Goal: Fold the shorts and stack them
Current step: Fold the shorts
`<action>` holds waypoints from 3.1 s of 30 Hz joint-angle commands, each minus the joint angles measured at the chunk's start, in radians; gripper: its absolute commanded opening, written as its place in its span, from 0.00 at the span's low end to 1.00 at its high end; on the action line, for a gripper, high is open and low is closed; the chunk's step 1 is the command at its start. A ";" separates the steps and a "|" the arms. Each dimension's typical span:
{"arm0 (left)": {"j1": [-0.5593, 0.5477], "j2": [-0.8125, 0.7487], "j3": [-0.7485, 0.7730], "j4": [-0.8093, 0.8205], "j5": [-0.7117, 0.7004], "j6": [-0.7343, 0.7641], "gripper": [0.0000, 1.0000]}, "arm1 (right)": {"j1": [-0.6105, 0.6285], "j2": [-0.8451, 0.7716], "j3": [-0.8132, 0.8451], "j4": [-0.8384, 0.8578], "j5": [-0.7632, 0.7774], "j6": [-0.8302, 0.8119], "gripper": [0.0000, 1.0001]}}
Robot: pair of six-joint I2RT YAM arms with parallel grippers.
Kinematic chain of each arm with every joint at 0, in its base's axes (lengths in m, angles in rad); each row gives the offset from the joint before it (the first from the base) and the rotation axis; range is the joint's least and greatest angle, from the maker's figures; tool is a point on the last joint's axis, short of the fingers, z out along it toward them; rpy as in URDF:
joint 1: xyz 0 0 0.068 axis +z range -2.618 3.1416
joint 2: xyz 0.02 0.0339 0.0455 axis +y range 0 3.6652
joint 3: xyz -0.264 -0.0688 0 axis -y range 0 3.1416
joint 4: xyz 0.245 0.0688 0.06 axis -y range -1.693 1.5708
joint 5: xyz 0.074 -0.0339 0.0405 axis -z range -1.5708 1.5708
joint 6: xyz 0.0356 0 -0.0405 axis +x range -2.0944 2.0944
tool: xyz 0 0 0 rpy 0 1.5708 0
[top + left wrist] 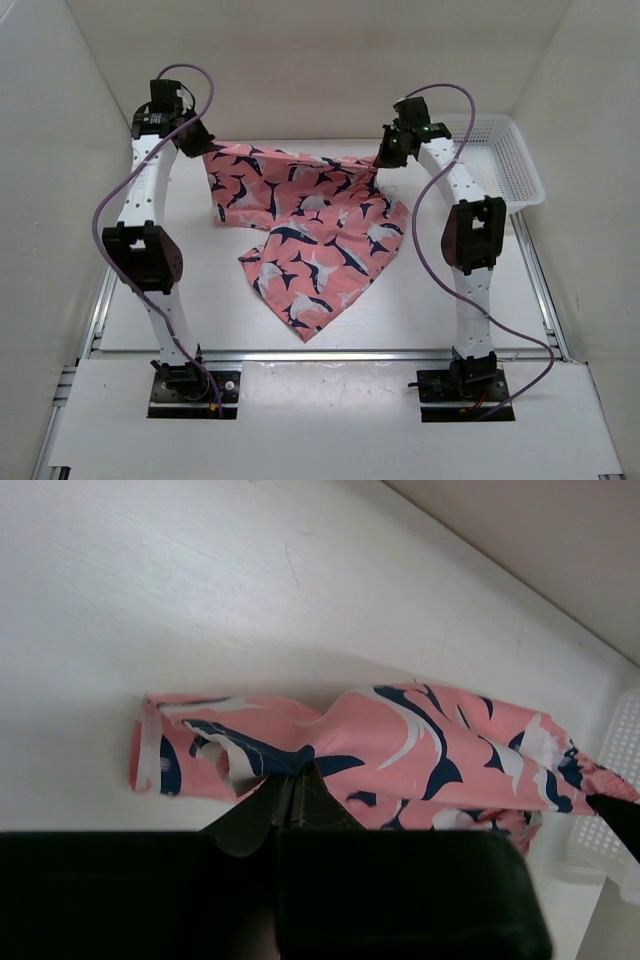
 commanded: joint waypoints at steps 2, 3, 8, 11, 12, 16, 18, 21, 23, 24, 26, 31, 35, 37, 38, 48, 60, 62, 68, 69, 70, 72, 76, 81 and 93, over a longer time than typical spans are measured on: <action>-0.072 -0.299 -0.147 0.028 -0.087 0.035 0.10 | -0.059 -0.150 -0.088 -0.046 0.012 -0.036 0.00; -0.096 -0.367 -0.222 0.028 -0.087 0.025 0.10 | -0.068 -0.165 -0.136 -0.046 0.003 -0.036 0.00; -0.260 -0.569 -0.460 0.028 -0.142 -0.044 0.10 | -0.079 -0.283 -0.295 -0.025 0.014 -0.027 0.00; -0.350 -0.690 -0.623 0.028 -0.185 -0.121 0.10 | -0.102 -0.354 -0.395 -0.014 0.005 -0.027 0.00; -0.387 -0.740 -0.698 0.028 -0.185 -0.162 0.10 | -0.111 -0.369 -0.438 -0.014 0.005 -0.027 0.00; -0.488 -0.845 -0.847 0.039 -0.208 -0.233 0.10 | -0.111 -0.458 -0.547 -0.014 0.029 -0.027 0.00; -0.527 -0.882 -0.893 0.039 -0.208 -0.259 0.10 | -0.120 -0.487 -0.588 -0.014 0.050 -0.027 0.00; -0.613 -0.934 -0.959 0.039 -0.195 -0.316 0.10 | -0.130 -0.543 -0.668 -0.014 0.092 -0.027 0.00; -0.681 -0.946 -0.991 0.039 -0.178 -0.346 0.10 | -0.139 -0.575 -0.722 -0.003 0.110 -0.014 0.00; -0.708 -0.946 -1.000 0.039 -0.164 -0.347 0.10 | -0.151 -0.586 -0.739 -0.003 0.119 -0.001 0.00; -0.793 -0.946 -1.013 0.029 -0.164 -0.377 0.10 | -0.160 -0.619 -0.775 0.011 0.120 0.012 0.00; -0.922 -0.902 -1.013 -0.035 -0.194 -0.422 0.10 | -0.160 -0.695 -0.800 0.011 0.129 0.012 0.00; -0.988 -0.870 -1.045 -0.047 -0.205 -0.448 0.10 | -0.160 -0.745 -0.863 0.000 0.173 0.012 0.00; -1.022 -0.859 -1.085 -0.047 -0.205 -0.475 0.10 | -0.160 -0.745 -0.914 0.000 0.195 0.012 0.00; -1.031 -0.844 -1.095 -0.047 -0.205 -0.475 0.10 | -0.160 -0.745 -0.929 0.000 0.207 0.012 0.00; -1.105 -0.732 -1.028 -0.176 -0.151 -0.385 1.00 | -0.124 -0.780 -0.960 0.031 0.325 0.064 0.74; -0.760 -0.802 -1.241 0.047 -0.103 -0.354 0.52 | -0.145 -0.813 -1.176 0.162 0.132 0.096 0.20; -0.710 -0.802 -1.278 0.087 -0.069 -0.363 0.77 | -0.156 -0.787 -1.219 0.201 0.033 0.108 0.57; -0.674 -0.684 -1.324 0.169 -0.038 -0.363 1.00 | -0.174 -0.699 -1.254 0.265 -0.015 0.127 0.69; -0.665 -0.669 -1.333 0.187 -0.038 -0.363 1.00 | -0.174 -0.680 -1.263 0.265 -0.015 0.127 0.67; -0.665 -0.652 -1.344 0.203 -0.026 -0.363 1.00 | -0.185 -0.670 -1.263 0.279 -0.025 0.127 0.65; -0.654 -0.604 -1.372 0.262 -0.004 -0.363 0.91 | -0.185 -0.655 -1.273 0.307 -0.015 0.127 0.57; -0.617 -0.531 -1.404 0.315 0.005 -0.341 0.58 | -0.185 -0.601 -1.273 0.328 -0.015 0.127 0.46; -0.524 -0.462 -1.390 0.315 -0.007 -0.268 0.18 | -0.185 -0.610 -1.285 0.339 -0.028 0.139 0.19; -0.237 -0.275 -0.953 0.143 -0.168 -0.080 0.10 | 0.184 -0.581 -1.261 0.316 -0.049 0.320 0.25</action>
